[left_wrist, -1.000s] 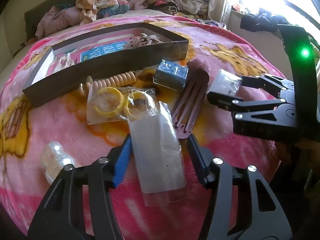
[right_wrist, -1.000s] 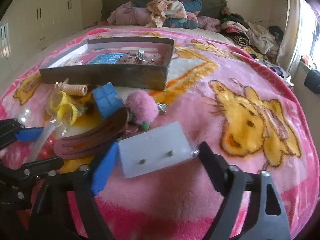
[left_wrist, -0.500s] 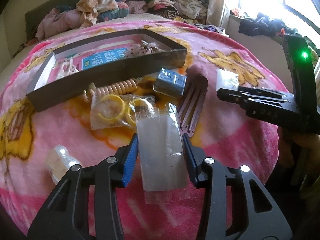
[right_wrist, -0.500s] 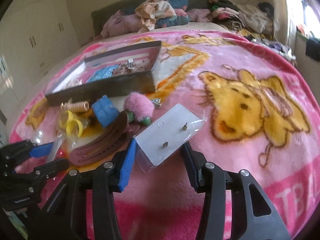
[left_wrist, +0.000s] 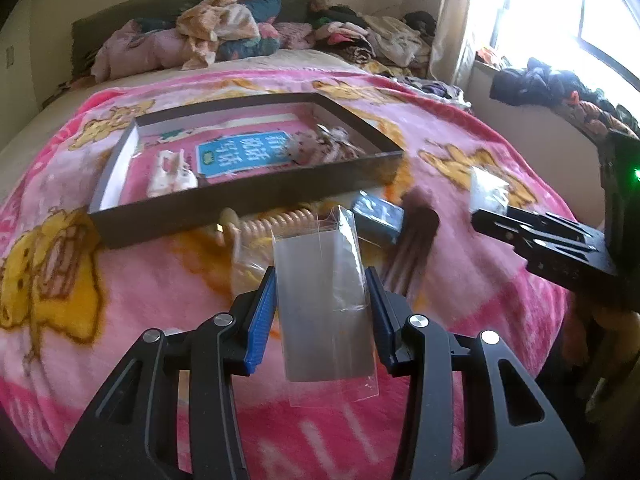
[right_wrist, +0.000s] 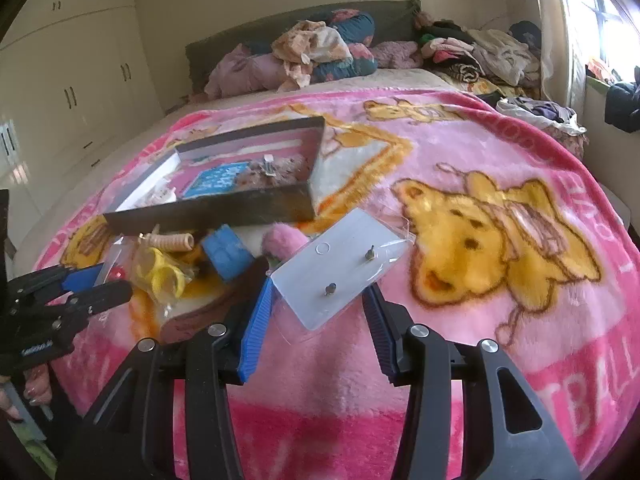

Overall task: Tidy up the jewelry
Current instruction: 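Carry the bag and earring card into the tray while the right tool releases the card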

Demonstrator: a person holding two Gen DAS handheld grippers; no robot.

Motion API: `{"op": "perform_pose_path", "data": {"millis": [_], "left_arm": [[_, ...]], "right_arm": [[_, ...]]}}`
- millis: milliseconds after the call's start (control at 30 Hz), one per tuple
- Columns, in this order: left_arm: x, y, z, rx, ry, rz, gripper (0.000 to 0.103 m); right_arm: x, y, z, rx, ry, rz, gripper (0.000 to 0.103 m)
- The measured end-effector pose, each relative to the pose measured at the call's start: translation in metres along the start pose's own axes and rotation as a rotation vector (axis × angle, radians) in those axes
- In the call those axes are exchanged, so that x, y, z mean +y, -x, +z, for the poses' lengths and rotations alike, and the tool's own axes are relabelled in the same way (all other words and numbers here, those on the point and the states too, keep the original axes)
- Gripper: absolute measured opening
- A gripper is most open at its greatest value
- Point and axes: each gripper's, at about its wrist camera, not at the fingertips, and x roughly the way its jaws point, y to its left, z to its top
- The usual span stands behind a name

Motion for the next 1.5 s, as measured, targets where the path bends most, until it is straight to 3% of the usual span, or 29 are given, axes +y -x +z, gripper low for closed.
{"op": "perform_pose_path", "data": {"millis": [633, 1033, 1500], "left_arm": [[0.051, 0.008, 0.029, -0.067, 0.103, 0.059, 0.034], [0.062, 0.002, 0.058, -0.1, 0.106, 0.083, 0.034], [0.062, -0.024, 0.081, -0.084, 0.092, 0.104, 0.034]], "right_arm": [[0.039, -0.012, 0.034, -0.017, 0.099, 0.058, 0.044], [0.048, -0.028, 0.064, -0.04, 0.112, 0.078, 0.044], [0.038, -0.044, 0.082, -0.047, 0.106, 0.071, 0.044]]}}
